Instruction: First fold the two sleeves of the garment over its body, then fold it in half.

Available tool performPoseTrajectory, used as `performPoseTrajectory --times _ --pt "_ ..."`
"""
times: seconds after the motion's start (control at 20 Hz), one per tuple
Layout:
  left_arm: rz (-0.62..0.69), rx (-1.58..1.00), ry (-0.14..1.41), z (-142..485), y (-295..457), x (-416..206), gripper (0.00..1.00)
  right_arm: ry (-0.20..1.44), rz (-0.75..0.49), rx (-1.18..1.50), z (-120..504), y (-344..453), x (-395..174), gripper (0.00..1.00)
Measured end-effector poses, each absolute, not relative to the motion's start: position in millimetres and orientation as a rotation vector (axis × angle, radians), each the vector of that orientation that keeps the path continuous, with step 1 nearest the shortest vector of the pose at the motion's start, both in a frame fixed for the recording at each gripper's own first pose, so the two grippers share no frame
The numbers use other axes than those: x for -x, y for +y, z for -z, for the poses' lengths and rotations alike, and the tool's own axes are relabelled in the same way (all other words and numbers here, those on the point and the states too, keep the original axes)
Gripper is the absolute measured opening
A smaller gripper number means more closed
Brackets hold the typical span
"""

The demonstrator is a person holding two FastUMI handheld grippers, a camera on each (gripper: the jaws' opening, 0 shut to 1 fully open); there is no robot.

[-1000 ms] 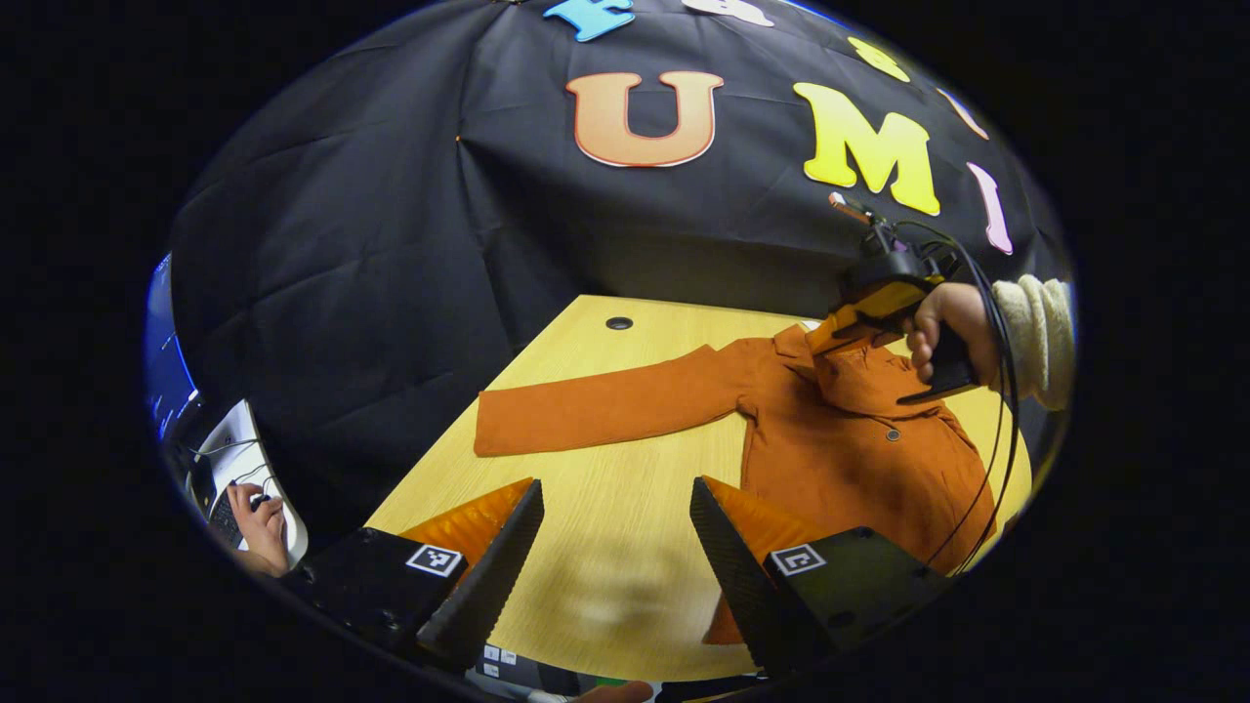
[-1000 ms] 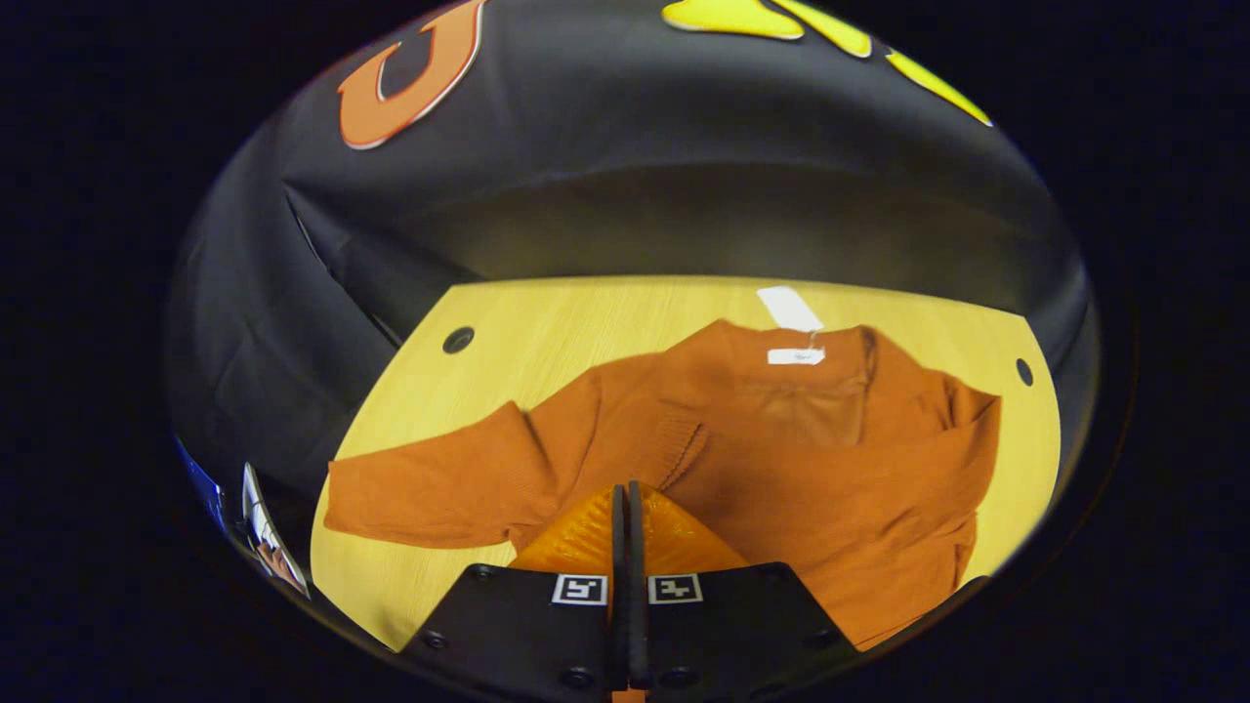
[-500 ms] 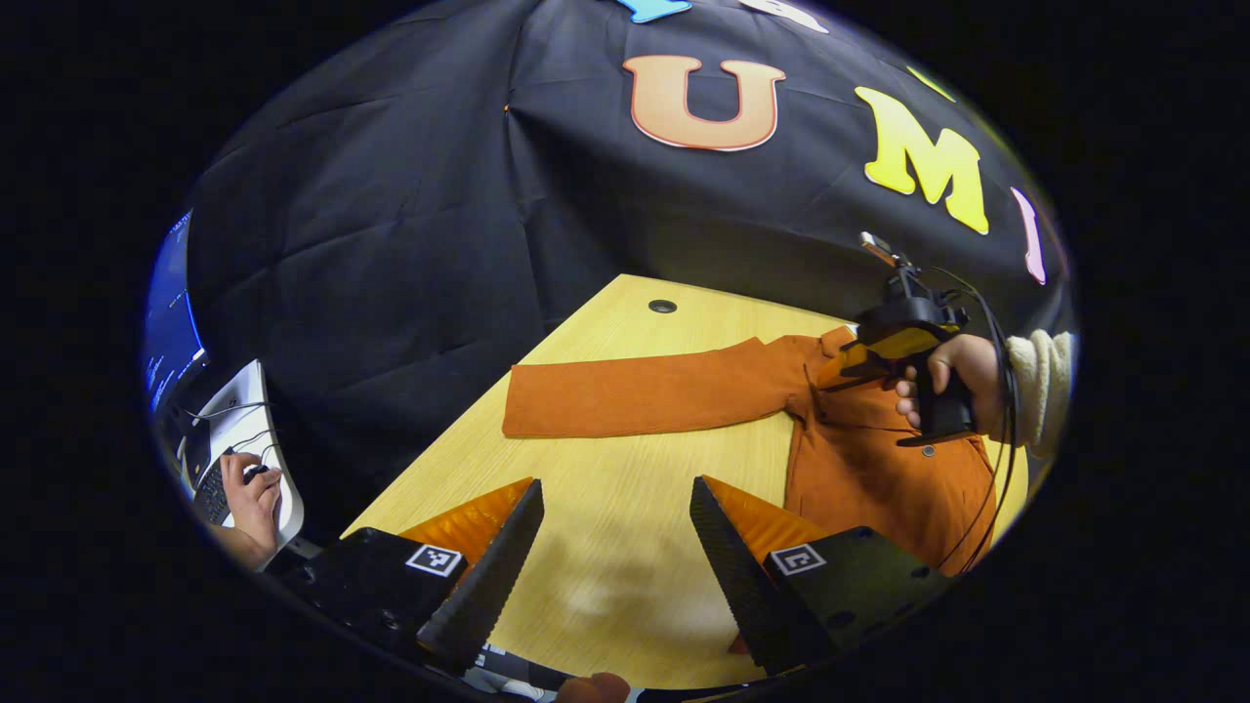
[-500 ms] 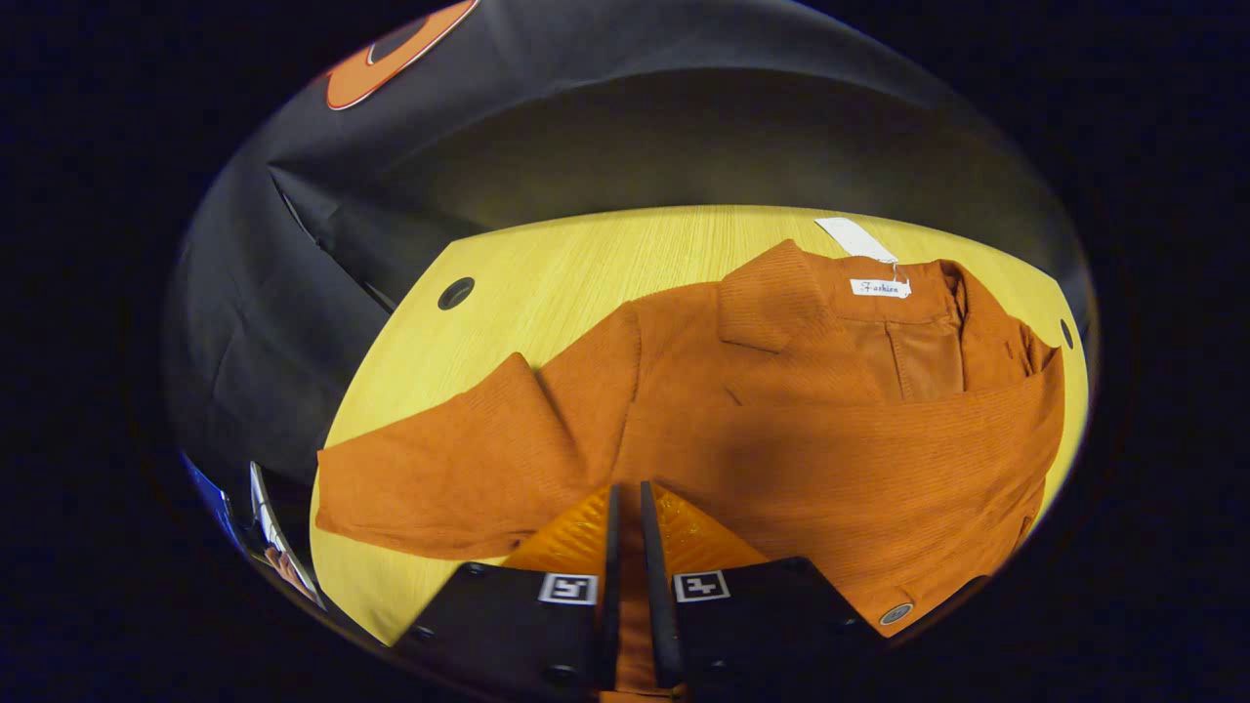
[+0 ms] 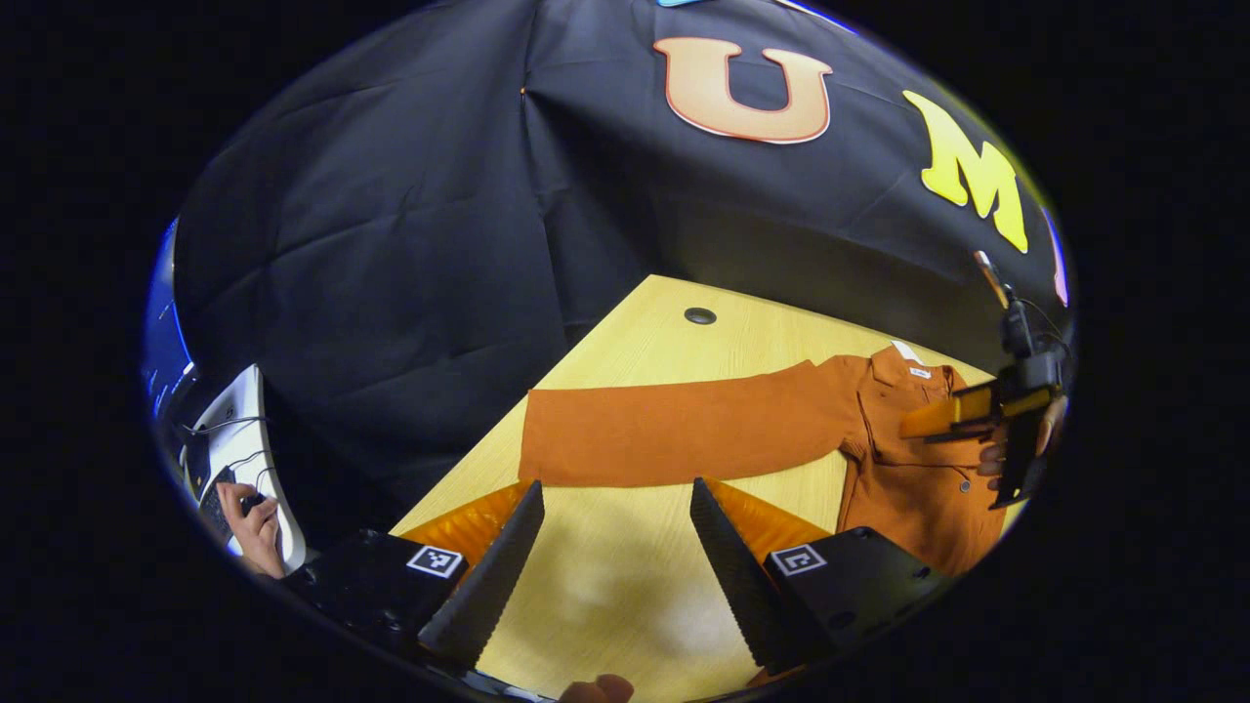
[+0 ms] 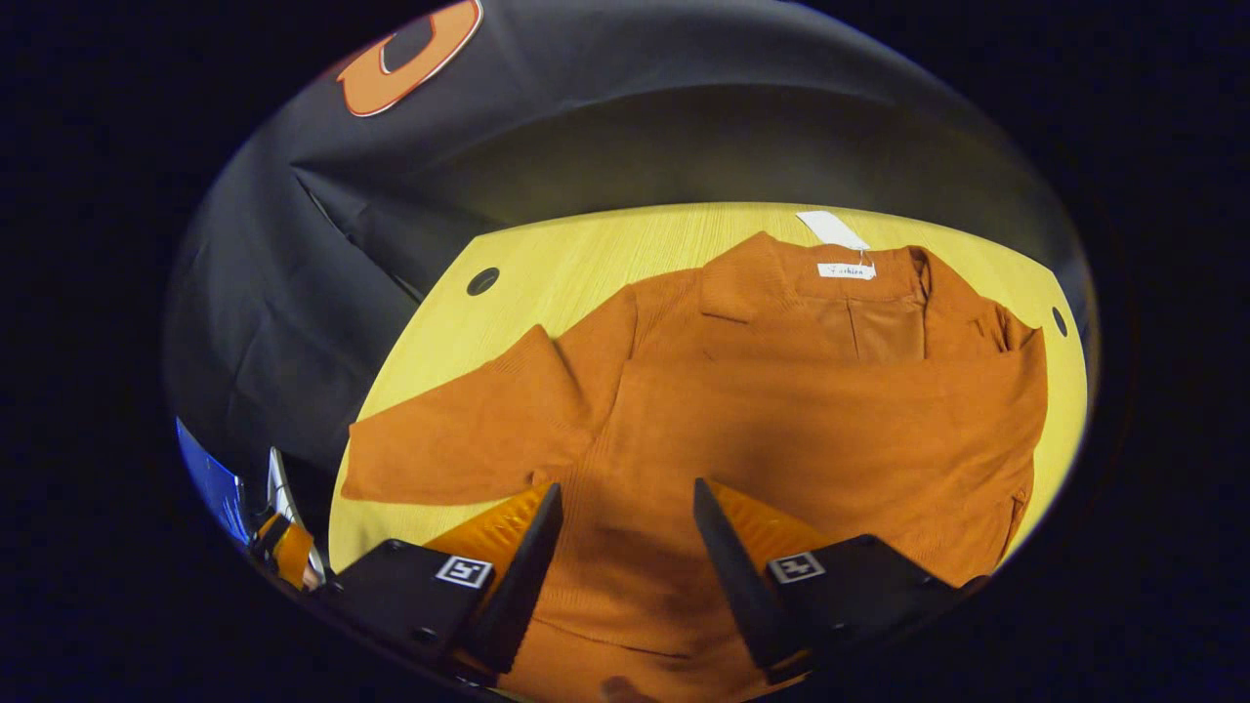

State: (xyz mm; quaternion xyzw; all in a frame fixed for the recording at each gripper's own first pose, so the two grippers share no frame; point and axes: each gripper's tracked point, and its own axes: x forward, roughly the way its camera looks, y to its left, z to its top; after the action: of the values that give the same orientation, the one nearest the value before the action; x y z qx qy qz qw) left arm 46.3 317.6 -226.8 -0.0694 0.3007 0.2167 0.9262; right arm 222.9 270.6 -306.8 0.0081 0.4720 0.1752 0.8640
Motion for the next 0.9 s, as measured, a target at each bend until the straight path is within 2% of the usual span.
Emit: performPoseTrajectory --times 0.05,0.65,0.8,0.85,0.9 --pt "-0.451 0.149 0.63 232 327 -52 0.98 0.989 -0.361 -0.008 305 264 -216 0.95" --pt "-0.615 0.244 0.779 304 425 -107 0.98 0.912 -0.322 0.065 237 164 -138 0.96" --pt "-0.602 0.249 0.823 316 433 -120 0.96 0.892 -0.297 0.049 228 145 -130 0.96" --pt "-0.599 0.256 0.834 320 433 -123 1.0 0.891 -0.287 0.041 228 141 -127 0.96" --pt "-0.588 0.274 0.837 322 431 -127 0.86 0.892 -0.279 0.035 227 138 -124 0.96"
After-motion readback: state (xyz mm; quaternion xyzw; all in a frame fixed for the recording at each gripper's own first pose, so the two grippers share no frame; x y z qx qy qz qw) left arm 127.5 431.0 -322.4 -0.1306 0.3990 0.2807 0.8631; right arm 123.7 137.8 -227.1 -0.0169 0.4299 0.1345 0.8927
